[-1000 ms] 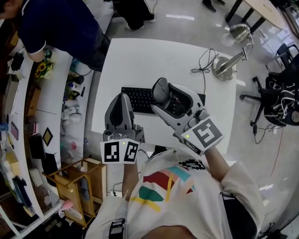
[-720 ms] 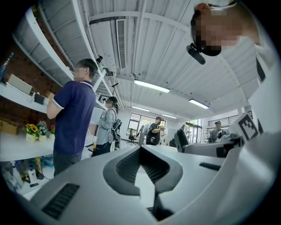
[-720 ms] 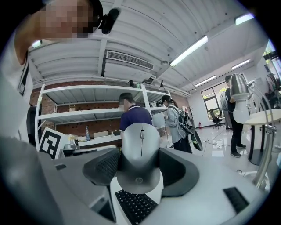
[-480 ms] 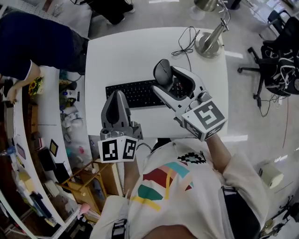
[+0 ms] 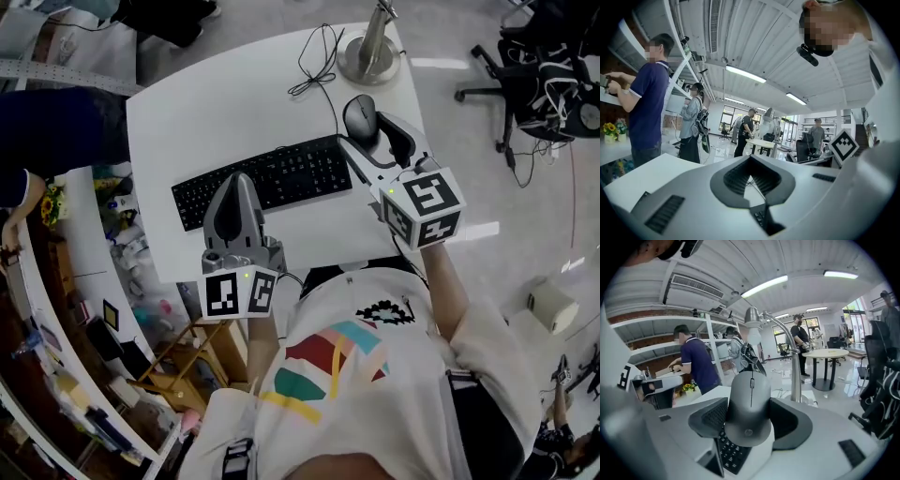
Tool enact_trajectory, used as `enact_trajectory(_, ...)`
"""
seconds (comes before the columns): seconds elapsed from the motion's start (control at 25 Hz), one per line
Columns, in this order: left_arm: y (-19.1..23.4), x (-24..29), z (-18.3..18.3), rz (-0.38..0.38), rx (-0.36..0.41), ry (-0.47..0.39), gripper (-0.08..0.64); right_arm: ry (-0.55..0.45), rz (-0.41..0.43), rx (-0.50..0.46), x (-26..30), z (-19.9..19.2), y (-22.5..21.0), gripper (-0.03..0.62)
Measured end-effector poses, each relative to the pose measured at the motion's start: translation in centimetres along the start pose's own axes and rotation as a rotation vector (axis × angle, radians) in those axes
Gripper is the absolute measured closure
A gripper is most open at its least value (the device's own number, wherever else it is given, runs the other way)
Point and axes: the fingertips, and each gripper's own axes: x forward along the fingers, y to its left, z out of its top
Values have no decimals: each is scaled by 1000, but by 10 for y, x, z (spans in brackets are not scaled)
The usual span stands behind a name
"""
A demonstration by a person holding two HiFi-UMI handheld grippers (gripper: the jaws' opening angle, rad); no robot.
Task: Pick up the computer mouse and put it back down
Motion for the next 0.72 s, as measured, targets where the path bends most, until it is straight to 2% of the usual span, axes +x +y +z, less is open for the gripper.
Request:
enact_trajectory(0.28,-46,45,-44,-68,4,93,515,148,-134,77,3,-62,-90,319)
enact_trajectory(0.52,-78,73,-74,-134,7,152,515,306,-193,82,15,-117,-133,319)
enact_trajectory(0.72,-96,92,-89,-166,17,181,515,417,-209,68,21,-151,-155,319)
